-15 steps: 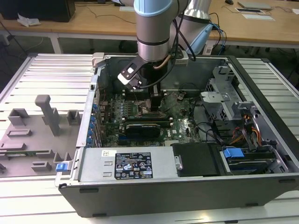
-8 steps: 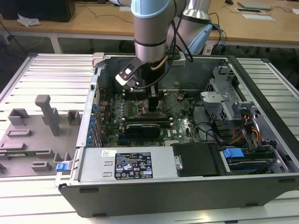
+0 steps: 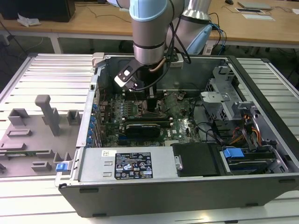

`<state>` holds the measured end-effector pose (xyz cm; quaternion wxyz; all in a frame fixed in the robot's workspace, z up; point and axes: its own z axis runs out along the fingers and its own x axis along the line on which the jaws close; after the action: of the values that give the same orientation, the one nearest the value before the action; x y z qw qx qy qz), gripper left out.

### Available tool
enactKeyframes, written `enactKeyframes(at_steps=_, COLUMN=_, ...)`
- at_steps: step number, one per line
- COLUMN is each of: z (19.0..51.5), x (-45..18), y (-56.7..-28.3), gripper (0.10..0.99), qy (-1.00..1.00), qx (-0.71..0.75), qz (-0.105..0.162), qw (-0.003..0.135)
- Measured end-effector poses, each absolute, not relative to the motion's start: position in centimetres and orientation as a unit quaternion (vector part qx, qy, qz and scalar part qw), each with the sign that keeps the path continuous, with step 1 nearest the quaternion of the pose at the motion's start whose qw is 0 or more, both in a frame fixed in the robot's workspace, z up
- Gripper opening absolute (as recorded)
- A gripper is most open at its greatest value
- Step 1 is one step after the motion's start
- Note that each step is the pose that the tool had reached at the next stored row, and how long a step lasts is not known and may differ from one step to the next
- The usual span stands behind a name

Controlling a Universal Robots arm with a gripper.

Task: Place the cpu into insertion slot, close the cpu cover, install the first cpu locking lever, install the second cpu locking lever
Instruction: 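Place the cpu into insertion slot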

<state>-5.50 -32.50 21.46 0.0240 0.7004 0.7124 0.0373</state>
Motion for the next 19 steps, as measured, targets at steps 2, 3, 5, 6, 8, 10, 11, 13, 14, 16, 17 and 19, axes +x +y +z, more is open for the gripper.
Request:
enactKeyframes(at_steps=2, z=21.3, x=-5.5, y=-32.5, gripper=0.537, qy=0.71, qx=0.703, qz=0.037, qw=0.024)
enactKeyframes(at_steps=3, z=21.1, x=-5.5, y=-32.5, gripper=0.537, qy=0.707, qx=0.706, qz=0.037, qw=0.024)
enactKeyframes(at_steps=5, z=20.8, x=-5.6, y=-32.5, gripper=0.537, qy=0.702, qx=0.711, qz=0.037, qw=0.024)
enactKeyframes(at_steps=6, z=20.7, x=-5.6, y=-32.5, gripper=0.537, qy=0.701, qx=0.712, qz=0.037, qw=0.024)
enactKeyframes(at_steps=8, z=20.6, x=-5.6, y=-32.4, gripper=0.537, qy=0.7, qx=0.713, qz=0.037, qw=0.024)
enactKeyframes(at_steps=10, z=20.4, x=-5.6, y=-32.4, gripper=0.537, qy=0.699, qx=0.714, qz=0.038, qw=0.024)
enactKeyframes(at_steps=11, z=20.3, x=-5.6, y=-32.4, gripper=0.537, qy=0.698, qx=0.715, qz=0.038, qw=0.023)
enactKeyframes(at_steps=13, z=20.2, x=-5.6, y=-32.4, gripper=0.537, qy=0.697, qx=0.716, qz=0.039, qw=0.022)
enactKeyframes(at_steps=14, z=20.1, x=-5.6, y=-32.4, gripper=0.537, qy=0.697, qx=0.716, qz=0.04, qw=0.021)
enactKeyframes(at_steps=16, z=20.1, x=-5.6, y=-32.4, gripper=0.537, qy=0.696, qx=0.716, qz=0.044, qw=0.017)
enactKeyframes(at_steps=17, z=20.0, x=-5.6, y=-32.4, gripper=0.537, qy=0.696, qx=0.716, qz=0.046, qw=0.016)
enactKeyframes(at_steps=19, z=20.0, x=-5.6, y=-32.4, gripper=0.537, qy=0.696, qx=0.716, qz=0.046, qw=0.015)
